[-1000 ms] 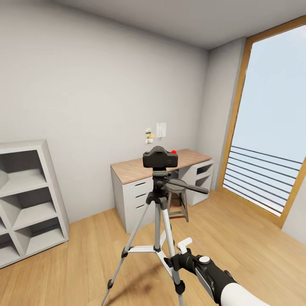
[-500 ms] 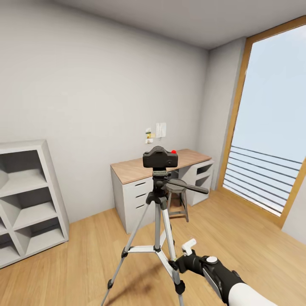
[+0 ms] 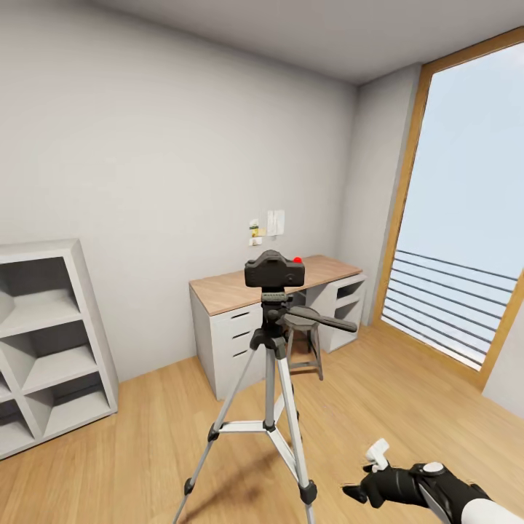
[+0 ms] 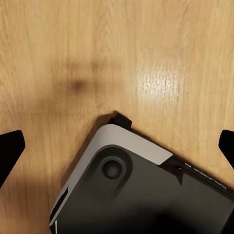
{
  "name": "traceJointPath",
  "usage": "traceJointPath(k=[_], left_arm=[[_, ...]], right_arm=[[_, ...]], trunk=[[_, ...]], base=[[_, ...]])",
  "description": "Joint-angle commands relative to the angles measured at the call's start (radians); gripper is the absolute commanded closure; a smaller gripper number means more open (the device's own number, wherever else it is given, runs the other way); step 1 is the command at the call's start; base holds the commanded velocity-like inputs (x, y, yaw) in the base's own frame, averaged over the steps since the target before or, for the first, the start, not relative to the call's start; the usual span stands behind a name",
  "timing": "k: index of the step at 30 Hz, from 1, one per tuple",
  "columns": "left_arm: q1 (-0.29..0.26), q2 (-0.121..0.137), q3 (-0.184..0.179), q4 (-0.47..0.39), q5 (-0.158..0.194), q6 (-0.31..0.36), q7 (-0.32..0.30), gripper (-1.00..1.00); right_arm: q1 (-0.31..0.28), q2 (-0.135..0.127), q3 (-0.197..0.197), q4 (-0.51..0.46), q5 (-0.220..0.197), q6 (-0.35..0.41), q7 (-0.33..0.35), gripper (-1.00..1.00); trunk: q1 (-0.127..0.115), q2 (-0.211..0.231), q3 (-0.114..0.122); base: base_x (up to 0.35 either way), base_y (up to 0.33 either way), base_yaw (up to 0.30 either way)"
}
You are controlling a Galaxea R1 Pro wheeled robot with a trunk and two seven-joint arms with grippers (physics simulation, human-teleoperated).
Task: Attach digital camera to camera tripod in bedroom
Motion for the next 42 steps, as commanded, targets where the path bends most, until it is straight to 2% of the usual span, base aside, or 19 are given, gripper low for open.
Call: traceJointPath(k=[1, 4, 5, 7, 8, 9, 11, 19, 26, 27, 28, 29, 30, 31, 34, 35, 38, 42], left_arm=[[-0.001, 0.000, -0.008, 0.000, 0.006, 0.003, 0.003, -1.00], [-0.001, 0.000, -0.008, 0.000, 0.007, 0.004, 0.003, -1.00], [-0.001, 0.000, -0.008, 0.000, 0.007, 0.004, 0.003, -1.00], [-0.001, 0.000, -0.008, 0.000, 0.007, 0.005, 0.003, -1.00], [-0.001, 0.000, -0.008, 0.000, 0.006, 0.005, 0.003, -1.00], [-0.001, 0.000, -0.009, 0.000, 0.003, 0.005, 0.003, -1.00], [-0.001, 0.000, -0.010, 0.000, 0.002, 0.005, 0.003, -1.00], [-0.001, 0.000, -0.011, -0.001, -0.001, 0.005, 0.003, -1.00], [-0.001, -0.002, -0.011, -0.001, -0.001, 0.005, 0.003, -1.00], [-0.001, -0.003, -0.011, -0.001, -0.001, 0.006, 0.003, -1.00], [-0.001, -0.009, -0.011, -0.001, -0.002, 0.007, 0.003, -1.00], [-0.001, -0.012, -0.011, 0.000, -0.003, 0.008, 0.003, -1.00], [-0.001, -0.014, -0.011, 0.000, -0.005, 0.008, 0.003, -1.00], [-0.001, -0.022, -0.012, 0.000, -0.021, 0.009, 0.003, -1.00], [-0.001, -0.027, -0.013, 0.000, -0.042, 0.009, 0.003, -1.00], [-0.001, -0.029, -0.012, 0.000, -0.059, 0.009, 0.003, -1.00], [-0.001, -0.031, -0.012, 0.000, -0.083, 0.010, 0.003, -1.00], [-0.001, -0.034, -0.012, 0.000, -0.106, 0.011, 0.004, -1.00]], right_arm=[[-0.001, -0.012, -0.002, 0.028, 0.009, -0.022, 0.005, -1.00], [-0.001, -0.028, -0.002, 0.072, 0.005, -0.040, 0.000, -1.00], [-0.001, -0.039, -0.002, 0.119, -0.015, -0.049, -0.022, -1.00], [-0.001, -0.044, -0.002, 0.143, -0.037, -0.053, -0.045, -1.00], [-0.004, -0.047, -0.002, 0.159, -0.060, -0.055, -0.073, -1.00], [-0.007, -0.050, -0.002, 0.175, -0.093, -0.058, -0.138, -1.00], [-0.009, -0.052, -0.002, 0.181, -0.112, -0.059, -0.184, -1.00], [-0.003, -0.053, -0.002, 0.185, -0.187, -0.061, -0.284, -1.00], [0.050, -0.050, -0.001, 0.187, -0.228, -0.055, -0.410, -1.00], [0.062, -0.047, -0.001, 0.187, -0.230, -0.054, -0.435, -1.00], [0.121, -0.039, -0.001, 0.187, -0.238, -0.051, -0.551, -1.00], [0.158, -0.036, -0.001, 0.188, -0.239, -0.051, -0.614, -1.00], [0.178, -0.034, -0.001, 0.188, -0.240, -0.052, -0.646, -1.00], [0.270, -0.002, -0.001, 0.187, -0.242, -0.058, -0.753, -1.00], [0.340, 0.034, -0.002, 0.187, -0.243, -0.061, -0.807, -1.00], [0.382, 0.056, -0.002, 0.187, -0.243, -0.062, -0.830, -1.00], [0.430, 0.077, -0.003, 0.186, -0.244, -0.066, -0.850, -1.00], [0.467, 0.092, -0.005, 0.186, -0.258, -0.071, -0.864, -1.00]], trunk=[[0.000, -0.002, -0.002], [0.000, -0.002, -0.002], [0.000, -0.002, -0.002], [0.000, -0.002, -0.002], [0.000, -0.002, -0.002], [0.000, -0.002, -0.002], [0.000, -0.002, -0.002], [0.000, -0.002, -0.002], [0.000, -0.002, -0.002], [0.000, -0.002, -0.002], [0.000, -0.002, -0.002], [0.000, -0.002, -0.002], [0.000, -0.002, -0.002], [0.000, -0.002, -0.002], [0.000, -0.002, -0.002], [0.000, -0.002, -0.002], [0.000, -0.002, -0.002], [0.000, -0.002, -0.002]], base=[[0.000, 0.000, 0.000], [0.000, 0.000, 0.000], [0.000, 0.000, 0.000], [0.000, 0.000, 0.000], [0.000, 0.000, 0.000], [0.000, 0.000, 0.000], [0.000, 0.000, 0.000], [0.000, 0.000, 0.000], [0.000, 0.000, 0.000], [0.000, 0.000, 0.000], [0.000, 0.000, 0.000], [0.000, 0.000, 0.000], [0.000, 0.000, 0.000], [0.000, 0.000, 0.000], [0.000, 0.000, 0.000], [0.000, 0.000, 0.000], [0.000, 0.000, 0.000], [0.000, 0.000, 0.000]])
